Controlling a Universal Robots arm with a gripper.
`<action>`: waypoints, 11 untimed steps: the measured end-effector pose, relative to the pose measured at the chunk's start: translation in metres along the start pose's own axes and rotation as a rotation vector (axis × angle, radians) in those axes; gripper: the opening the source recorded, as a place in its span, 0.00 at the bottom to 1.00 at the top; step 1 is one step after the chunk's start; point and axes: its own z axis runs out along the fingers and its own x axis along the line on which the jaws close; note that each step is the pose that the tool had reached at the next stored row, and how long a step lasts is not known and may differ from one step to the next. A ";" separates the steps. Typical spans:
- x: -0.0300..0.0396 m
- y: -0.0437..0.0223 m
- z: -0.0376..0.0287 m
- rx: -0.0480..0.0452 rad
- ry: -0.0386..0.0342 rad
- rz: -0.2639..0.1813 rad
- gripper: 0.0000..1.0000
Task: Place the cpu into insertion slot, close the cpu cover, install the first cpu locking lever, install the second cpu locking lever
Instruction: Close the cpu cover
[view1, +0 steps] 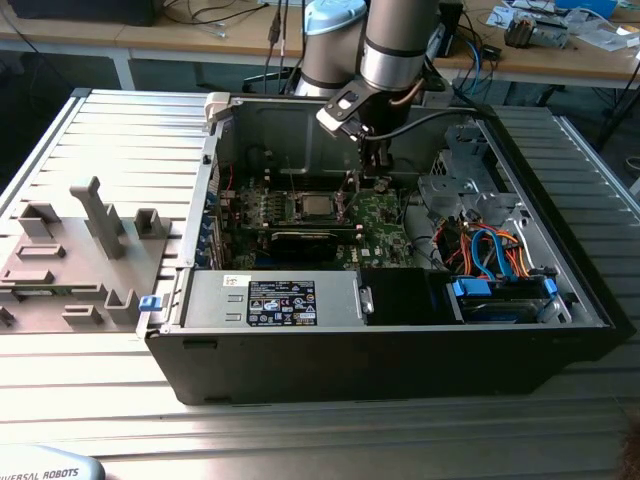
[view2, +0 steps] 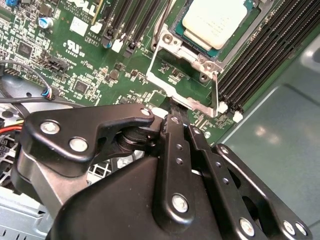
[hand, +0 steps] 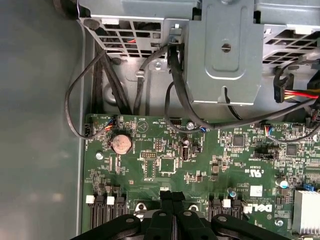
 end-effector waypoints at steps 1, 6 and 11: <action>0.0000 -0.0008 0.0000 0.0000 0.0000 0.000 0.11; 0.0001 -0.0030 0.0000 0.0000 0.0001 0.000 0.11; 0.0002 -0.0045 0.0000 0.0000 0.0000 0.000 0.11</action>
